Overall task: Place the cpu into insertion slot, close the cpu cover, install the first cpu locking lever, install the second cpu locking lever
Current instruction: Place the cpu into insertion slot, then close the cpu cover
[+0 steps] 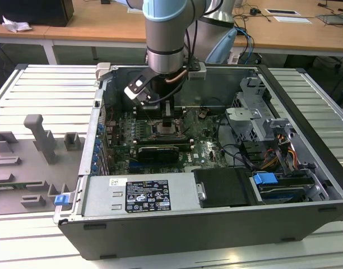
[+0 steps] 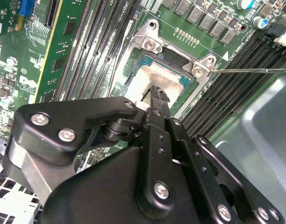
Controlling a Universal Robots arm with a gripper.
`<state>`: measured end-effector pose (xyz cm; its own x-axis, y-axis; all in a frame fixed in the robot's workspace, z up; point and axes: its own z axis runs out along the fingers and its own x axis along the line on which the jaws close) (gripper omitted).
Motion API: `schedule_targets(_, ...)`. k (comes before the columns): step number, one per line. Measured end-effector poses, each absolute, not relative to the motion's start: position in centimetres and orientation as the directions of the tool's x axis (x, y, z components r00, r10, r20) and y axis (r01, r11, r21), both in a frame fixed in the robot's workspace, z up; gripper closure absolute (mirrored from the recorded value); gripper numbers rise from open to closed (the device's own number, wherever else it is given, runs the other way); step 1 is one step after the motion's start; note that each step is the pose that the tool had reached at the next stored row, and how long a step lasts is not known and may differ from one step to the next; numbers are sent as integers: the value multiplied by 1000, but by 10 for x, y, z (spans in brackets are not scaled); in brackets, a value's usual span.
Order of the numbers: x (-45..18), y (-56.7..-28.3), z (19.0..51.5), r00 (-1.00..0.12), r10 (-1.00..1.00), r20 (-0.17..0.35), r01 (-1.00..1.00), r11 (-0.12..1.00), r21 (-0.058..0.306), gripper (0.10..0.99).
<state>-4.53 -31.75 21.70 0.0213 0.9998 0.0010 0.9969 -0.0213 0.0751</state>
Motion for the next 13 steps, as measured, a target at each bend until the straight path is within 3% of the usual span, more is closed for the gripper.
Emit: schedule_targets(13,-45,-318,221,21,1000,0,997,-21,75,980)
